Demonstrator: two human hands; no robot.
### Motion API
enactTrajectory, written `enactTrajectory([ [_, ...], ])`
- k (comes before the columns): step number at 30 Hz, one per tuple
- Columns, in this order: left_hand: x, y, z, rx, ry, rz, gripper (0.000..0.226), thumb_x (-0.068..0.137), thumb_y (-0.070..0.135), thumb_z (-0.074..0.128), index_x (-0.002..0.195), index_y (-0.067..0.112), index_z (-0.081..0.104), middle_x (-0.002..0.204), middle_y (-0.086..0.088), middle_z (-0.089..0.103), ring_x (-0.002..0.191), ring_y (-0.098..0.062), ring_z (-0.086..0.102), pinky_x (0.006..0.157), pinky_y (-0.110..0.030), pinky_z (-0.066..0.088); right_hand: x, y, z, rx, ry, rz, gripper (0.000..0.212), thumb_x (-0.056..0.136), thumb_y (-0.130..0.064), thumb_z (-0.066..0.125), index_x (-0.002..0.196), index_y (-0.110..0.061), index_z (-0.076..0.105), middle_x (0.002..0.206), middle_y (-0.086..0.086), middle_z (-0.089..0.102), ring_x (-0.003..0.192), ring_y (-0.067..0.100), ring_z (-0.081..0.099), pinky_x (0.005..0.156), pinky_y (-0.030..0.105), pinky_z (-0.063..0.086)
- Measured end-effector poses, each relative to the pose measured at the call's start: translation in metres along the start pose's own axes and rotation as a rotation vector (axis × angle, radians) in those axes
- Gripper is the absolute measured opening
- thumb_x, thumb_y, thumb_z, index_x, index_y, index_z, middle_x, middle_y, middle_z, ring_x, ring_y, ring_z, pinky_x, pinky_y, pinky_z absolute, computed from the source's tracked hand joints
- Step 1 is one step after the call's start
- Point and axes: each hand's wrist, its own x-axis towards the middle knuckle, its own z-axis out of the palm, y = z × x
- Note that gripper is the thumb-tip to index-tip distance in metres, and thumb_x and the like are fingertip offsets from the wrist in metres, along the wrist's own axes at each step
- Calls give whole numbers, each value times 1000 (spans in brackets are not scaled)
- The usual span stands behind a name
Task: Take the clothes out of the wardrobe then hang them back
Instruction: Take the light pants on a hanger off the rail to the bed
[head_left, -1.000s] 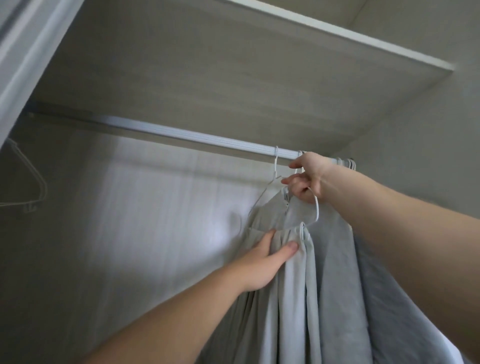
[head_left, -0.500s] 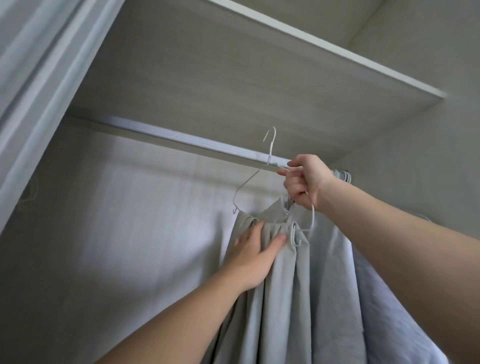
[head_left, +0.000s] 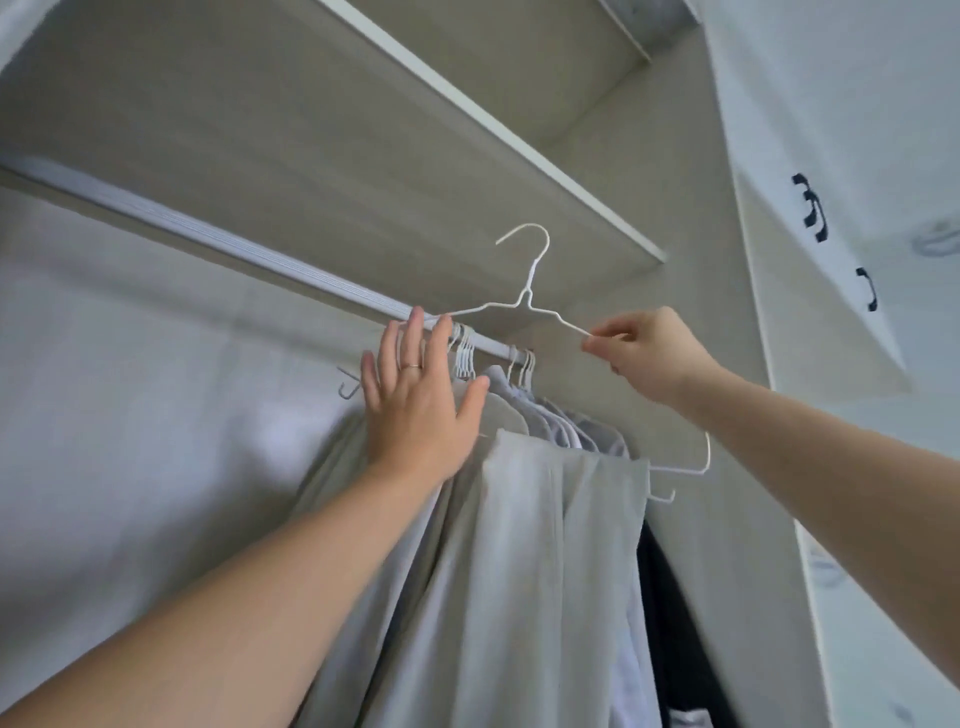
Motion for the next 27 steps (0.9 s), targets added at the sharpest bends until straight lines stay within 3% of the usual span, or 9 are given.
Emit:
enactTrajectory([
  [4, 12, 59, 3, -33, 21, 56, 67, 94, 45, 51, 153, 21, 32, 164, -5, 24, 153, -28, 12, 121, -52, 7, -16, 21, -61, -459, 150, -133, 15, 94, -37, 58, 84, -30, 66, 66, -5, 57, 76, 27, 59, 62, 30, 40],
  [9, 6, 175, 15, -95, -73, 27, 51, 94, 38, 58, 142, 25, 45, 145, -2, 52, 143, -30, 32, 118, -53, 15, -51, 56, -178, -763, 245, -184, 20, 98, -41, 51, 94, -24, 60, 81, -5, 61, 78, 28, 58, 61, 31, 37],
  [12, -6, 252, 24, -110, -71, 49, 25, 95, 33, 56, 120, 28, 56, 119, -1, 65, 116, -32, 51, 97, -45, 33, -78, 82, -257, -825, 264, -208, 21, 97, -38, 54, 103, -19, 61, 93, -4, 60, 82, 30, 59, 66, 35, 47],
  [14, -17, 306, 31, -191, -73, 56, 12, 97, 27, 51, 106, 27, 60, 105, -1, 70, 102, -33, 55, 82, -41, 33, -102, 98, -314, -915, 250, -223, 25, 97, -38, 54, 110, -17, 60, 102, -2, 61, 86, 29, 61, 68, 39, 51],
  [18, -50, 418, 47, -404, -152, 53, 15, 89, 14, 49, 90, 28, 53, 98, 4, 67, 84, -27, 45, 73, -35, 30, -162, 123, -427, -1180, 149, -294, 37, 95, -41, 55, 119, -13, 58, 114, 3, 58, 103, 29, 57, 70, 39, 50],
  [20, -72, 477, 56, -455, -204, 94, 12, 91, 22, 51, 101, 27, 58, 106, 3, 65, 92, -27, 48, 79, -37, 33, -194, 135, -483, -1368, 111, -305, 45, 91, -44, 60, 125, -14, 57, 127, 5, 55, 120, 32, 51, 90, 50, 47],
  [22, -97, 539, 63, -510, -271, 141, 31, 94, 39, 55, 122, 25, 58, 123, -1, 62, 118, -30, 49, 94, -43, 33, -226, 143, -539, -1544, 61, -256, 58, 85, -43, 67, 134, -17, 51, 145, 8, 44, 138, 33, 35, 107, 63, 32],
  [25, -139, 633, 67, -624, -417, 214, 61, 93, 55, 53, 146, 29, 38, 157, -4, 33, 148, -30, 17, 116, -53, 15, -274, 147, -617, -1736, -6, -119, 85, 76, -42, 76, 149, -24, 36, 162, 7, 19, 150, 32, 11, 111, 73, 13],
  [27, -167, 697, 68, -698, -504, 269, 76, 92, 62, 50, 155, 34, 18, 168, 0, 3, 153, -30, -6, 120, -58, 3, -307, 146, -662, -1850, -34, -19, 101, 71, -43, 80, 154, -29, 24, 165, 6, 4, 151, 33, -1, 110, 74, 7],
])
